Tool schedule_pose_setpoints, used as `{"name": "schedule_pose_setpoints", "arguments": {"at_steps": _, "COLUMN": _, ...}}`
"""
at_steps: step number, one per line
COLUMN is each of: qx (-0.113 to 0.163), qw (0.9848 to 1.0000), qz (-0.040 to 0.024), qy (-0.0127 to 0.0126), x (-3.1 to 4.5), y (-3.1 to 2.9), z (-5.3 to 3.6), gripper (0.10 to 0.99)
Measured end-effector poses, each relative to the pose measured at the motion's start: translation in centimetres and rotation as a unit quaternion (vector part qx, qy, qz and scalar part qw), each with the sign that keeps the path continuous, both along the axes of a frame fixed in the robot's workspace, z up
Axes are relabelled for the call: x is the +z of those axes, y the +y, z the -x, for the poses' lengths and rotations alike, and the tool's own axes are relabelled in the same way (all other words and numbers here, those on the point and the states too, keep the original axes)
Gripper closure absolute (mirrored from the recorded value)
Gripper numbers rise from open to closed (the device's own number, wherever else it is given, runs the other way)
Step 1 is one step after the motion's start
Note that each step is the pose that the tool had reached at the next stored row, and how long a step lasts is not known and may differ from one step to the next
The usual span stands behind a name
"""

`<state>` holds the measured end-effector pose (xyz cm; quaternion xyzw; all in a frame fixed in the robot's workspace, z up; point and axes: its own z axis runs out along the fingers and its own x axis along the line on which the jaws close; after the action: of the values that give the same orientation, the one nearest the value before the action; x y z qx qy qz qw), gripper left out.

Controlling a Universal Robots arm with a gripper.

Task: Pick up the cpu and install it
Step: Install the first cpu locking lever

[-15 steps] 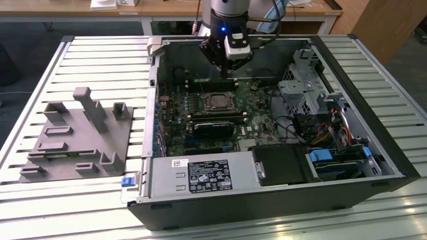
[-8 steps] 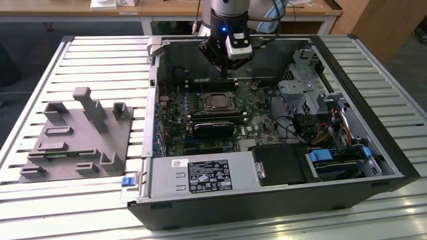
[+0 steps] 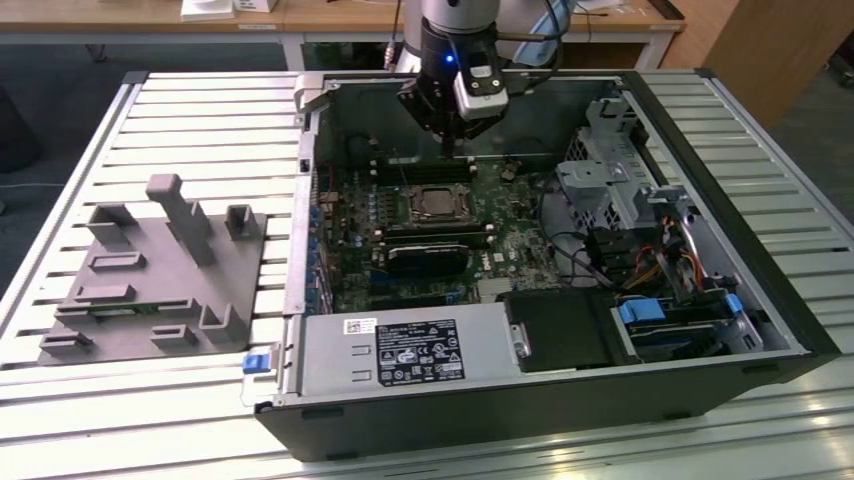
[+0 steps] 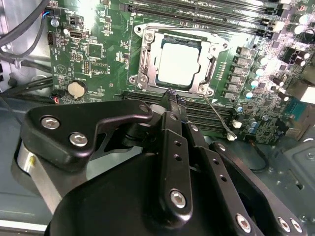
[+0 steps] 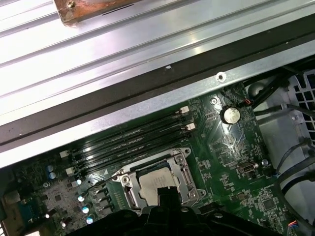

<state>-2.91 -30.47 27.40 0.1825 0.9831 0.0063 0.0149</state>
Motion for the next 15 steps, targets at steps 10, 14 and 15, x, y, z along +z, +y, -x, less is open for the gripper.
{"name": "schedule_pose_setpoints", "arguments": {"at_steps": 10, "qx": 0.026, "qw": 0.9997, "qz": 0.0000, "qy": 0.0000, "x": 0.00, "y": 0.00, "z": 0.00, "gripper": 0.980}}
{"name": "schedule_pose_setpoints", "arguments": {"at_steps": 14, "qx": 0.037, "qw": 0.9993, "qz": 0.0000, "qy": 0.0000, "x": 0.00, "y": 0.00, "z": 0.00, "gripper": 0.980}}
{"name": "schedule_pose_setpoints", "arguments": {"at_steps": 15, "qx": 0.040, "qw": 0.9992, "qz": 0.0000, "qy": 0.0000, "x": 0.00, "y": 0.00, "z": 0.00, "gripper": 0.980}}
